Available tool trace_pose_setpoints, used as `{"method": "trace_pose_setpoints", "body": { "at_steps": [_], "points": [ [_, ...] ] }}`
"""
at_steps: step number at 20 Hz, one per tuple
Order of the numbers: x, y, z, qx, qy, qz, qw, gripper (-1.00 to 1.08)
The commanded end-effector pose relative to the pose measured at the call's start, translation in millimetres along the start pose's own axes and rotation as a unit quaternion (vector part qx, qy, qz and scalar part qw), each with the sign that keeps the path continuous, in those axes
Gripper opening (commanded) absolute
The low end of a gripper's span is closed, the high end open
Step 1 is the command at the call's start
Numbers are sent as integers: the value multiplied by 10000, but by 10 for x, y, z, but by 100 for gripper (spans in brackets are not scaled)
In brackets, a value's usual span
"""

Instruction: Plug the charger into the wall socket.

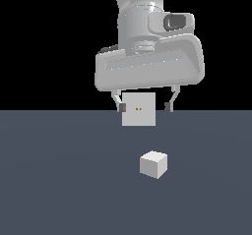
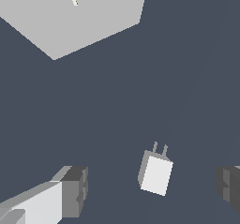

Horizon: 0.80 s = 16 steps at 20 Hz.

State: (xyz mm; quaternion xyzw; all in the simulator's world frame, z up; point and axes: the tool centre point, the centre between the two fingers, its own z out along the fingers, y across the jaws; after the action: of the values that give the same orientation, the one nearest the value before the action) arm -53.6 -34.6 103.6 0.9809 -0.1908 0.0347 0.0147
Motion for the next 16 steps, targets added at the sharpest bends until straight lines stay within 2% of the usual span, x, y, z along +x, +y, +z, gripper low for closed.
{"method": "trace_pose_setpoints", "body": {
  "at_steps": [1, 8, 16],
  "points": [
    [-84, 72, 85, -14, 84, 337, 9994, 100],
    [-261, 199, 270, -51, 251, 1019, 9945, 100],
    [-364, 256, 381, -76, 344, 1400, 9895, 100]
  ]
}}
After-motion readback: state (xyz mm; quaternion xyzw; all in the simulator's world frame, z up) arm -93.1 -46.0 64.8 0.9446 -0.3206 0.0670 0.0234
